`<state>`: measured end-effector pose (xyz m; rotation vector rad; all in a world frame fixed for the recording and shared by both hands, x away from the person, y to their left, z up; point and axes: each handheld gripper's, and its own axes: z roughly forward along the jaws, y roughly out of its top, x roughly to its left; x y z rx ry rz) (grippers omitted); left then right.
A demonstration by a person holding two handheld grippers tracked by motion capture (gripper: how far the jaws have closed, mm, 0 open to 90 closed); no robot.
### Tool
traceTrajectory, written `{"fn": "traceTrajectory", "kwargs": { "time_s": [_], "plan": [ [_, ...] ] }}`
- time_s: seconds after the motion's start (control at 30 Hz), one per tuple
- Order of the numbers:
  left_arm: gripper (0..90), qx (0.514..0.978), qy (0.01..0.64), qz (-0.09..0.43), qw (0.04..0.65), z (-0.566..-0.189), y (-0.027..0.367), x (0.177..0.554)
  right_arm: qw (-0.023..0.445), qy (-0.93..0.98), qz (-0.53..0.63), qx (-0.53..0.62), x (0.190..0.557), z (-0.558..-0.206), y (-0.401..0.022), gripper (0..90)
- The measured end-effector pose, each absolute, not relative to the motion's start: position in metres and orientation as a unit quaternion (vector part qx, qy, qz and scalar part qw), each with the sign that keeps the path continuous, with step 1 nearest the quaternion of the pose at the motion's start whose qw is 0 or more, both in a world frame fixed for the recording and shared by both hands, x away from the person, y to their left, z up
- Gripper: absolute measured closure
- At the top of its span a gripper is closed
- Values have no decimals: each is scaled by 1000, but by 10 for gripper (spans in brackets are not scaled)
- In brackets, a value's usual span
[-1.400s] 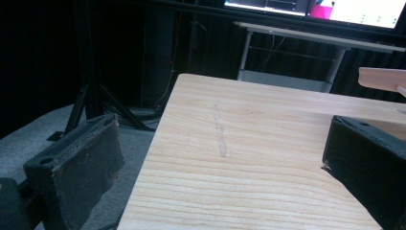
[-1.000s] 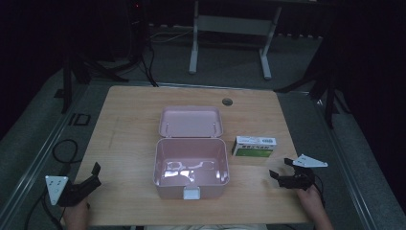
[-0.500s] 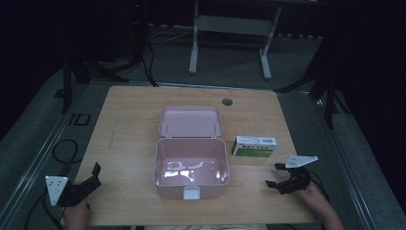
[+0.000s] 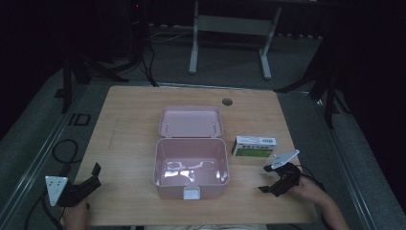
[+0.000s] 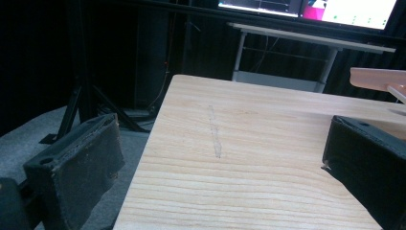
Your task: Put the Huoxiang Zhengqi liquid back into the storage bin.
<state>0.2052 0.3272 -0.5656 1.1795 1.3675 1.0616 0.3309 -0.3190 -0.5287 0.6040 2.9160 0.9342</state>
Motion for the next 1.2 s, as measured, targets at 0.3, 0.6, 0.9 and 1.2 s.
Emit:
{"fn": "traceTrajectory", "kwargs": {
  "time_s": [0.3, 0.6, 0.9, 1.2],
  "plan": [
    [2, 490, 563, 439, 501, -566, 327, 205, 1, 962, 229, 150, 332, -524, -305, 109],
    [2, 491, 560, 439, 502, -566, 327, 205, -17, 979, 170, 114, 338, -517, -290, 109],
    [2, 492, 558, 439, 504, -566, 327, 204, -26, 990, 120, 75, 341, -504, -271, 109],
    [2, 493, 557, 439, 505, -566, 327, 204, -41, 992, 108, 54, 344, -491, -264, 133]
  ]
}}
